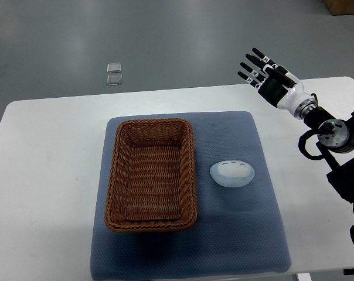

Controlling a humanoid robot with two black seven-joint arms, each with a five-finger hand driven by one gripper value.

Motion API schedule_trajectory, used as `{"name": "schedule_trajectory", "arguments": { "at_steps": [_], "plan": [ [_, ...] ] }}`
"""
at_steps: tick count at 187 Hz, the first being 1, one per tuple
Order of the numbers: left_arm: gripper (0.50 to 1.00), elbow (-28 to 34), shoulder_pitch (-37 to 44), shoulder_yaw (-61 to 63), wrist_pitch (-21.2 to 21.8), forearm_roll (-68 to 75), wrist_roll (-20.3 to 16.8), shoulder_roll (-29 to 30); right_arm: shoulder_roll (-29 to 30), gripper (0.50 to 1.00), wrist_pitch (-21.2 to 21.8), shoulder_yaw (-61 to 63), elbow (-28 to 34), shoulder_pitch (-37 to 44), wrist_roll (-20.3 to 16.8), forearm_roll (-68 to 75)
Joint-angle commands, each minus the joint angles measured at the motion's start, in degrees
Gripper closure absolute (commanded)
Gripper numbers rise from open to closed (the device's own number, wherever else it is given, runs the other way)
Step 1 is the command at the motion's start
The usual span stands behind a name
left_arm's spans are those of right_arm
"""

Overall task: Place blue toy in brown basket
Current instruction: 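Move the right hand over the white egg-shaped toy beside the basket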

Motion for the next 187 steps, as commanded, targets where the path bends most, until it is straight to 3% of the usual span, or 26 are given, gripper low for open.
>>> {"name": "schedule_trajectory", "arguments": {
  "at_steps": [1,57,79,103,123,149,187],
  "plan": [
    [0.500,0.0,0.0,0.1,0.3,0.0,0.0,0.0,0.0,0.589,0.0,0.0,0.0,-0.1,-0.1,0.0],
    [0.500,0.0,-0.6,0.0,0.3,0.0,0.2,0.0,-1.2,0.589,0.3,-3.3,0.1,1.2,-2.4,-0.8],
    [0.500,-0.1,-0.7,0.0,0.3,0.0,0.2,0.0,-4.6,0.589,2.2,-8.1,0.7,4.2,-2.8,-3.7],
    [0.500,-0.3,-0.7,0.1,0.3,0.0,0.2,0.0,-12.0,0.589,3.5,-19.5,4.0,10.5,-6.0,-12.4],
    [0.500,-0.8,-0.7,0.2,0.3,0.0,0.2,0.0,-19.2,0.589,6.1,-31.1,8.4,18.1,-6.9,-17.9],
    [0.500,-1.2,-0.8,0.2,-0.4,0.0,0.3,0.0,-30.3,0.589,9.0,-45.6,19.4,26.1,-10.2,-18.8],
    [0.500,-1.6,-0.8,0.3,-0.4,0.0,0.2,0.0,-38.5,0.589,11.3,-63.6,33.3,40.0,-13.1,-25.1]
  ]
}}
